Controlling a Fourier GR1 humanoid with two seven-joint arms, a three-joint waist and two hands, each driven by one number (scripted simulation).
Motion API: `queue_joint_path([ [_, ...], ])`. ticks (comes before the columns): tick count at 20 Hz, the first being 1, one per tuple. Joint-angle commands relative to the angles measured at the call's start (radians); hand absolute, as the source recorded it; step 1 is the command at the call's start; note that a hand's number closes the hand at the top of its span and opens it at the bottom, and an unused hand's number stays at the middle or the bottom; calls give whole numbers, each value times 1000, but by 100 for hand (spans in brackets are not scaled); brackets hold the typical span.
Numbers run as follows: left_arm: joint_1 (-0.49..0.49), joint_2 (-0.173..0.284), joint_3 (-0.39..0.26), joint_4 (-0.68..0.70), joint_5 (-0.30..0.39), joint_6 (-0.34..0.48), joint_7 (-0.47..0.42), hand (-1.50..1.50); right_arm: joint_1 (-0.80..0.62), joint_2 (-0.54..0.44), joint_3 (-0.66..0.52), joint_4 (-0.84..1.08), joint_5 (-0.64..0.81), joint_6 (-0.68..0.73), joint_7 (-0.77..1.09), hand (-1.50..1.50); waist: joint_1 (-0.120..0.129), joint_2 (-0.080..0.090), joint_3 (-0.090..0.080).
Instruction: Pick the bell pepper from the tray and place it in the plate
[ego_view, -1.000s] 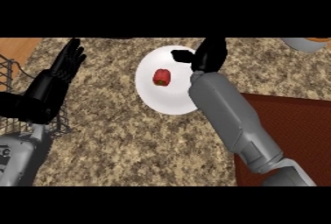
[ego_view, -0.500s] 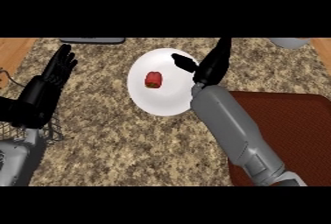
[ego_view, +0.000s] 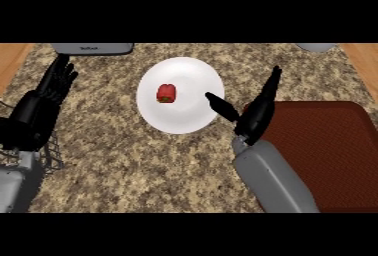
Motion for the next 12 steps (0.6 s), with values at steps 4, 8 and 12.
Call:
queue_joint_path([
  [4,16,-3,32,-23,-6,-25,-2,0,335,-27,26,-385,204,119,77,-150,-1,2,-1],
  [8,32,-16,19,-73,-10,-38,61,0,497,-77,70,-557,197,141,49,-150,9,4,0],
  [12,6,-43,20,-76,-40,-10,61,0,635,-101,74,-655,286,170,54,-150,8,5,0],
])
